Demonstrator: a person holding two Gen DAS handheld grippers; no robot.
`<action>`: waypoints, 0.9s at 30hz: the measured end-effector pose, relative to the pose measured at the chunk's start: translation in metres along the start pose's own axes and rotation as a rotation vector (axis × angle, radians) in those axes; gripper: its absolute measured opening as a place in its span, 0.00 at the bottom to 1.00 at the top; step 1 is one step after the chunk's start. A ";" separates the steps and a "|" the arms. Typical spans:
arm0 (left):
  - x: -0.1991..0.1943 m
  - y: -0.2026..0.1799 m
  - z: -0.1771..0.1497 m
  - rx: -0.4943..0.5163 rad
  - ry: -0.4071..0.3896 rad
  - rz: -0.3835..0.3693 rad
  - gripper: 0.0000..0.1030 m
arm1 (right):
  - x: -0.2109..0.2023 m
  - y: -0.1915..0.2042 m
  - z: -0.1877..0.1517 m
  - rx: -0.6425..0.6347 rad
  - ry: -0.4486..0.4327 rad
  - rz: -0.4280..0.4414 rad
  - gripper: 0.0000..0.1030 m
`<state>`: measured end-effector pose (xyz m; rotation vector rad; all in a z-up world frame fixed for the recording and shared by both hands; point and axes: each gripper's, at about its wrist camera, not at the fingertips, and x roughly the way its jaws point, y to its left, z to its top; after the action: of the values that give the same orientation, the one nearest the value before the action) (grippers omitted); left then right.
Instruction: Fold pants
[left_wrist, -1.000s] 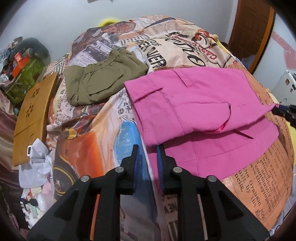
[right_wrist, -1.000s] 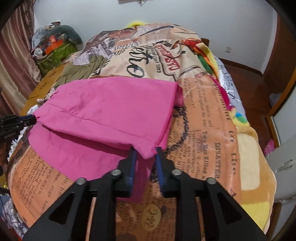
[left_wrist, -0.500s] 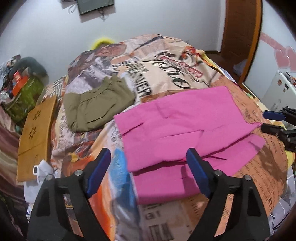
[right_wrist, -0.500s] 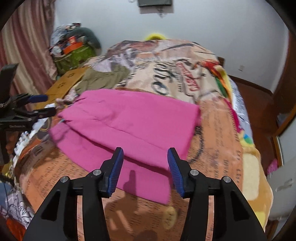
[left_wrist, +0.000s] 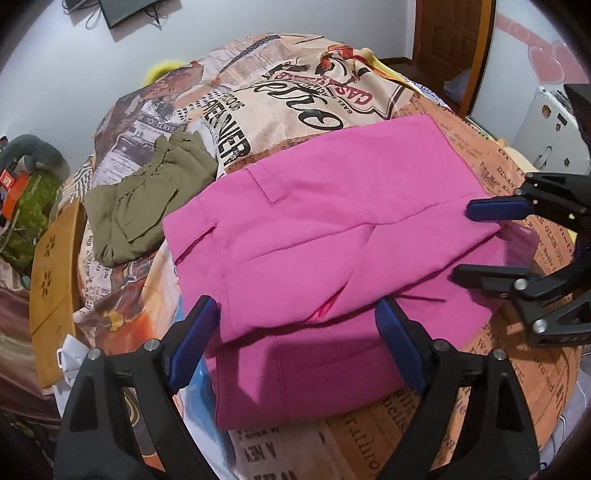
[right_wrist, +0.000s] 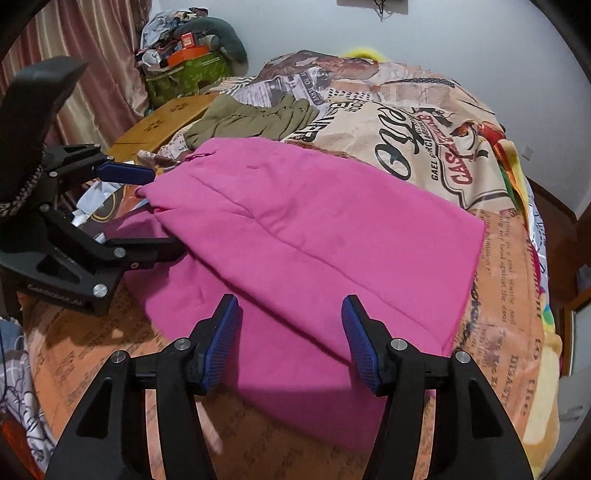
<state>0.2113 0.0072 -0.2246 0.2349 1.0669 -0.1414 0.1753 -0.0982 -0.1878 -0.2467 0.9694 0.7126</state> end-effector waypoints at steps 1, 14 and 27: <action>0.001 0.001 0.001 -0.003 0.001 -0.004 0.86 | 0.002 0.001 0.001 -0.001 0.004 0.004 0.53; 0.010 -0.002 0.010 -0.003 -0.024 -0.020 0.86 | 0.004 -0.005 0.014 0.070 -0.032 0.096 0.09; -0.007 0.001 0.020 -0.015 -0.083 0.011 0.15 | -0.013 -0.004 0.016 0.063 -0.080 0.102 0.06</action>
<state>0.2249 0.0030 -0.2088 0.2194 0.9840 -0.1322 0.1839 -0.0986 -0.1684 -0.1136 0.9307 0.7780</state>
